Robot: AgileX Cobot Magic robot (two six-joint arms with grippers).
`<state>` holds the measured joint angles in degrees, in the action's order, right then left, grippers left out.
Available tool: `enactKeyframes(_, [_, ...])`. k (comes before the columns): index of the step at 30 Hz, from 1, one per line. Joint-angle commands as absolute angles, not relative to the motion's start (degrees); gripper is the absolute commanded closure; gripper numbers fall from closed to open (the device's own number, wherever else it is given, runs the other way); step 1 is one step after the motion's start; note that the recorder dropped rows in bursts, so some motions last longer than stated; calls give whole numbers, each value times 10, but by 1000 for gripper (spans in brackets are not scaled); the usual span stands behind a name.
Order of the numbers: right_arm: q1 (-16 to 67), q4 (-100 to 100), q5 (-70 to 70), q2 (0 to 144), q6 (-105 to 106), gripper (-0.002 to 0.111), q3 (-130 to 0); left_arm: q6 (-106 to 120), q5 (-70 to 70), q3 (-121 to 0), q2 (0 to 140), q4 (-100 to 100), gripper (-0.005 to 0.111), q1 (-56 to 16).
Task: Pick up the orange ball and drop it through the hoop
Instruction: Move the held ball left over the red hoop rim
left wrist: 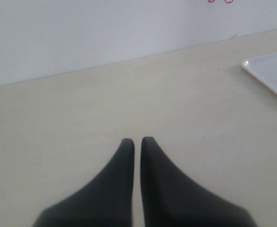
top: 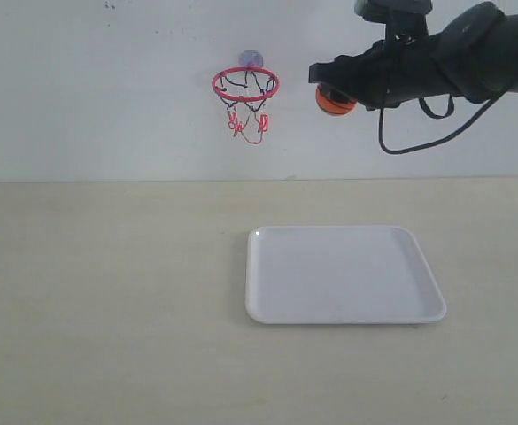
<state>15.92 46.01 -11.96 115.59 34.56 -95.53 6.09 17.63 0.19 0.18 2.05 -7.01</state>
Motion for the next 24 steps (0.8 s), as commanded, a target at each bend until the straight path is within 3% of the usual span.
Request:
enactKeyframes(1, [159,537,-180,1200,432,108,-1041,63,173,0,0,23,103,-70])
enactKeyframes(9, [159,760,-306,1305,719,108,-1201,63,173,0,0,23,103,-70])
enactKeyframes(24, [159,911,-272,1401,865,108,-1310,63,173,0,0,23,103,-70])
